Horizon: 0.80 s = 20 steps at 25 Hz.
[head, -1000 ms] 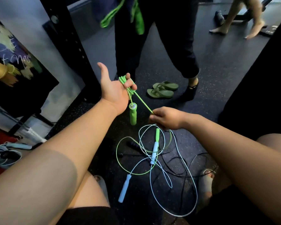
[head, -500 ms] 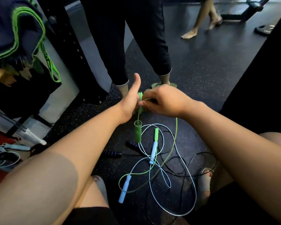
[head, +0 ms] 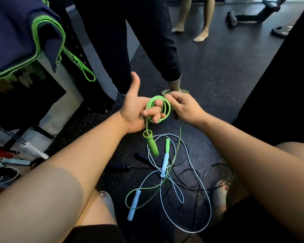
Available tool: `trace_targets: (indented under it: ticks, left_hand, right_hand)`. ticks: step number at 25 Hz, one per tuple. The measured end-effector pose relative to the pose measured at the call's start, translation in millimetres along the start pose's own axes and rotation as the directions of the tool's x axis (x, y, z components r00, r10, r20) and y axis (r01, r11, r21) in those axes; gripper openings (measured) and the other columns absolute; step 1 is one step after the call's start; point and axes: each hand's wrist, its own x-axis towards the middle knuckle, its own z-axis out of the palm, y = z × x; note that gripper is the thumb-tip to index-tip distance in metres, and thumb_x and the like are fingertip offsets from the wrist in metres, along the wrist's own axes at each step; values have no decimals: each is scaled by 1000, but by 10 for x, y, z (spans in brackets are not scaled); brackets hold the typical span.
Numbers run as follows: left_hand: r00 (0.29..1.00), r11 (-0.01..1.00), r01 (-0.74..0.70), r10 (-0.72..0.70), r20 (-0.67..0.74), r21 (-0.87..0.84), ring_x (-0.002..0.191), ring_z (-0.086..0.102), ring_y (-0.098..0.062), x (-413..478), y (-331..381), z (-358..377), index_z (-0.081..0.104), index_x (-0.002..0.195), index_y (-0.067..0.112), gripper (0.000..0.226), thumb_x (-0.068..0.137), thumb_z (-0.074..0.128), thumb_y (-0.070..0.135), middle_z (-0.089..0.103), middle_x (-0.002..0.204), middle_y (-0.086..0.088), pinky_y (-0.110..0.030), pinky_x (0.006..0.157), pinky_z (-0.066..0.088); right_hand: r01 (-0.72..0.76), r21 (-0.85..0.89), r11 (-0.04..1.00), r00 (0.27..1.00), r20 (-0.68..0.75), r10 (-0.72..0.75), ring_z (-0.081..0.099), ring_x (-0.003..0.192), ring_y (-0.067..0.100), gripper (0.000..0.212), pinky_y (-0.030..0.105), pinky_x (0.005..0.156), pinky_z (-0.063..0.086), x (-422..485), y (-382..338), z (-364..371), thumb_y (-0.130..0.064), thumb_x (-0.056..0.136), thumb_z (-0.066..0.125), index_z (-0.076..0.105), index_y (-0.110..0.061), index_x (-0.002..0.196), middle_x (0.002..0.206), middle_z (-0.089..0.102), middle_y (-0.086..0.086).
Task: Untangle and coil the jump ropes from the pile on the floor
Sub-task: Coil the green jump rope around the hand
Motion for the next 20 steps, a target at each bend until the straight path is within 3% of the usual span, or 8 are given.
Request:
trace_targets:
  ticks: [3,5,7,10,13,16,18,20]
  left_hand:
    - [991,982,-125,116,-70,-140,49,41,-22,-9,35,-57,49,71,13,99,69,-3,97,29,43,4,-37,104,36]
    - [969,942,-230,197,-152,-243,54,39,-22,-12,68,-134,50,77,13,97,70,5,99,29,49,3,-36,93,41]
    - [940,896,-318,255,-228,-310,60,40,-21,-13,94,-225,52,83,11,97,70,15,100,31,57,1,-34,79,37]
    - [895,871,-393,288,-340,-296,69,41,-21,7,76,-328,58,103,2,107,72,24,98,40,67,-1,-33,78,39]
    - [857,903,-384,272,-438,-191,72,45,-20,56,22,-393,52,130,-11,121,77,22,95,49,73,-3,-34,76,47]
    - [842,945,-322,261,-473,-53,70,48,-20,129,-42,-457,35,148,-4,123,76,25,94,52,71,-2,-37,79,51]
    - [846,976,-206,214,-488,71,66,49,-21,149,-114,-409,42,140,-7,121,76,22,94,49,67,-4,-39,84,48]
    - [903,975,-43,132,-409,219,75,57,-24,109,-174,-282,52,131,-10,119,82,10,91,56,77,-16,-30,78,50]
  right_hand:
    - [-219,175,960,976,39,215,45,48,14,44,26,47,40,-134,90,238,-39,107,38,57,-5,84,63,45,7]
    - [-326,206,922,942,154,299,47,50,16,38,27,52,39,-238,139,381,-36,107,40,58,-11,84,63,47,6]
    - [-368,159,916,908,276,317,48,55,18,27,30,57,39,-310,167,471,-26,106,44,59,-12,88,65,50,5]
    - [-349,-6,937,868,376,326,49,56,17,21,29,55,40,-343,80,504,-15,105,43,61,-14,95,63,51,3]
    - [-125,-352,927,849,445,284,51,63,19,19,32,60,44,-330,-139,456,-18,105,43,58,-11,97,70,53,3]
    - [171,-582,795,861,481,167,51,76,24,29,35,71,40,-276,-379,427,-27,105,42,55,-5,90,80,56,8]
    - [272,-632,726,881,467,76,49,73,27,32,35,67,36,-231,-512,385,-31,104,46,52,-11,80,77,56,12]
    - [356,-649,673,886,463,-23,47,68,27,33,34,65,33,-202,-594,317,-33,101,52,60,-10,78,75,60,13]
